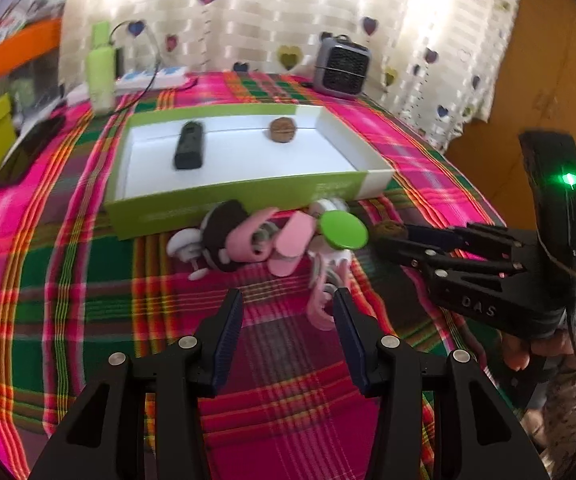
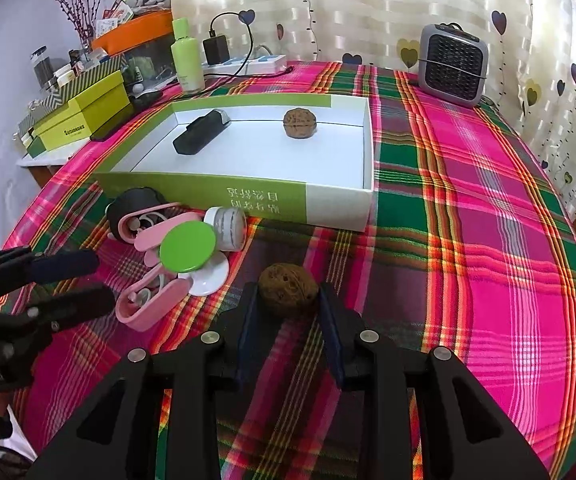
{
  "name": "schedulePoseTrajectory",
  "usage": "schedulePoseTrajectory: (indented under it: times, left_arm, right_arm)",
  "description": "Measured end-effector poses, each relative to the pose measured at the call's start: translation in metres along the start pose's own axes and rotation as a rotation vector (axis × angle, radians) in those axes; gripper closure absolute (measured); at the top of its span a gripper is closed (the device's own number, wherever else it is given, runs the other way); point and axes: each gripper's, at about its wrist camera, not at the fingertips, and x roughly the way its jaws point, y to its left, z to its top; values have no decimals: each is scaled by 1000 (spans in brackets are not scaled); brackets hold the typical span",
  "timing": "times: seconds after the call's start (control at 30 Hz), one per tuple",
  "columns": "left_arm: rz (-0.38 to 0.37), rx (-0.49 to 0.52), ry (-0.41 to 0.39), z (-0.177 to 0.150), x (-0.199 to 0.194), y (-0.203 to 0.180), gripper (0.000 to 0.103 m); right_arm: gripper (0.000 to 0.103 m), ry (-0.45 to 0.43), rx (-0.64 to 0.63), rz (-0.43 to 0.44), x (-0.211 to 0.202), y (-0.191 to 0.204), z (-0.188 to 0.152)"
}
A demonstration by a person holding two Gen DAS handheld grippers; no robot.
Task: Organize objects
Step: 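Hold the walnut in the right gripper while the left gripper approaches a pink clip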
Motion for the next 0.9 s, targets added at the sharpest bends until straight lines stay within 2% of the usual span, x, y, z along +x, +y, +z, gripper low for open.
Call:
schedulePoseTrajectory:
  times: [0.27,0.37,0.5,0.9]
  left_arm:
    - [-22,50,22,2,15,-20,58]
    - [-3,49,48,1,23,-21,58]
    - [6,46,40,0,23,-22,59]
    - [55,27,32,4,26,-22,82]
  right_arm:
    - [71,0,2,8,-2,-2,-1]
    - [71,-1,3,12,-2,-3,-3]
    - [71,-2,5,18,-3,-2,-3]
    - [71,-2,6,24,-3,-3,-4]
